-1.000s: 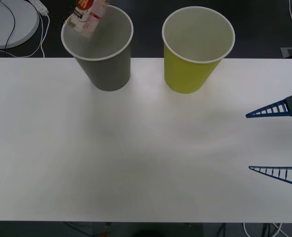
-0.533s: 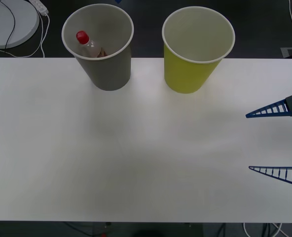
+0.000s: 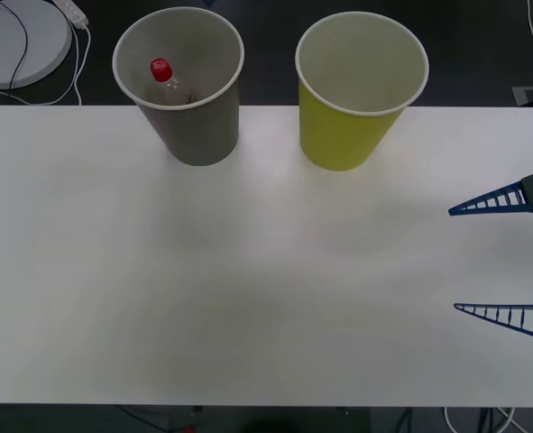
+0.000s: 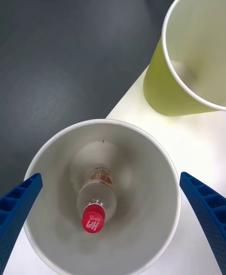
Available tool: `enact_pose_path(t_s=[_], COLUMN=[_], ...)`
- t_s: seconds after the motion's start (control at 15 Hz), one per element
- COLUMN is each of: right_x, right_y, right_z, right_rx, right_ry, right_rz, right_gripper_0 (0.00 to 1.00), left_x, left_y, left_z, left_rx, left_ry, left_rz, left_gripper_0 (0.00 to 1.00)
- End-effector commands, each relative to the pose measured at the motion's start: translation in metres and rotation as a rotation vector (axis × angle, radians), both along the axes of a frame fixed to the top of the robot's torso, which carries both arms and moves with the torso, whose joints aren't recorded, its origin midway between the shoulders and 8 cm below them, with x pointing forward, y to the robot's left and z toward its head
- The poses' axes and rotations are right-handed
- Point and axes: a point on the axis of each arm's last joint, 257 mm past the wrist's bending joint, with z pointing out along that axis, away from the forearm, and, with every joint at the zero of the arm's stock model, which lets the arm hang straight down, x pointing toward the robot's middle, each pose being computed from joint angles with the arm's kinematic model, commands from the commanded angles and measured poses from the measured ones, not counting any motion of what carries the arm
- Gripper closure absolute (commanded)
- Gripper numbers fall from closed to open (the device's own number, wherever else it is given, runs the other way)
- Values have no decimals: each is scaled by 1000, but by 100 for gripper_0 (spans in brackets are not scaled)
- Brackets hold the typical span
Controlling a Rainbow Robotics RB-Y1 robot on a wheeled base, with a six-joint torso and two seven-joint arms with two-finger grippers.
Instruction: Put the can into the green bin and the plastic bottle into the gray bin
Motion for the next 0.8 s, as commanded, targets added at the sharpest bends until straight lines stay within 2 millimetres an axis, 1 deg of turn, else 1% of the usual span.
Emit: enact_pose_path(t_s=[0.07, 0.2, 0.4, 0.8], right_x=[0, 0, 0, 0], right_y=[0, 0, 0, 0], right_z=[0, 0, 0, 0], right_rx=[0, 0, 0, 0], right_ry=[0, 0, 0, 0], right_rz=[0, 0, 0, 0], right_gripper_0=[0, 0, 0, 0], left_x=[-6, -12, -29, -68], left_y=[11, 21, 41, 80], left_z=[-4, -10, -18, -35], left_rx=[0, -12, -5, -23], left_ry=[-5, 1, -2, 24], left_rz=[-25, -42, -74, -115], left_gripper_0=[0, 0, 0, 0])
